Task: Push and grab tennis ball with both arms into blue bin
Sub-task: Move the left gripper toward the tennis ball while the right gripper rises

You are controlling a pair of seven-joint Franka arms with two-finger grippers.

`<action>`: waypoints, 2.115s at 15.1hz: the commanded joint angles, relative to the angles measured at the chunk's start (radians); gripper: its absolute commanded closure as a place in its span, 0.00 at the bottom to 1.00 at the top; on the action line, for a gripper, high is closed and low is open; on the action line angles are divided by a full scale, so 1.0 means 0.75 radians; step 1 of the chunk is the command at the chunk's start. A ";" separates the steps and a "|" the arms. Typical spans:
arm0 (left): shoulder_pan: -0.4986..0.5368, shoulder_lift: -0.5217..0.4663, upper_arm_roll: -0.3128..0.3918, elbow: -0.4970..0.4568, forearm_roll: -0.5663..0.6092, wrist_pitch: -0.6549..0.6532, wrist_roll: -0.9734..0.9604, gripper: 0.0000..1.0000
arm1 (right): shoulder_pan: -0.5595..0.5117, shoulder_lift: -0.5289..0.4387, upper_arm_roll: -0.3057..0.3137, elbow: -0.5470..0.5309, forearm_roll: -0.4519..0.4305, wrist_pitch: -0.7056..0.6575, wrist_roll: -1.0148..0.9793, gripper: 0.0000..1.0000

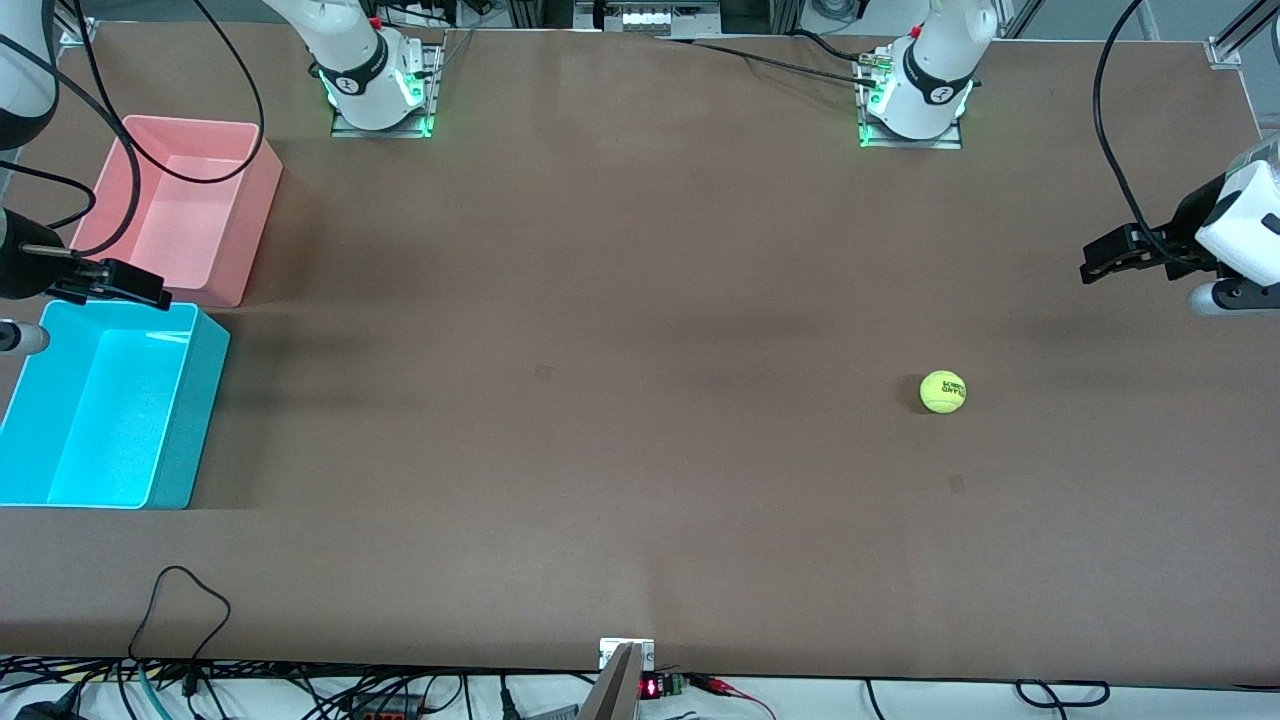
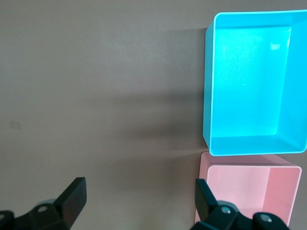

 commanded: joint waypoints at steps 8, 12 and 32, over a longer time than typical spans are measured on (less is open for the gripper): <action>0.026 0.123 0.014 -0.024 -0.005 0.010 0.004 0.59 | -0.002 -0.024 0.006 -0.018 0.017 0.010 0.016 0.00; 0.075 0.274 0.018 -0.020 -0.005 0.017 0.202 1.00 | -0.002 -0.020 0.006 -0.018 0.017 0.012 0.018 0.00; 0.263 0.698 0.004 -0.199 0.093 0.773 1.950 1.00 | 0.071 0.074 0.012 -0.028 0.009 -0.086 -0.011 0.00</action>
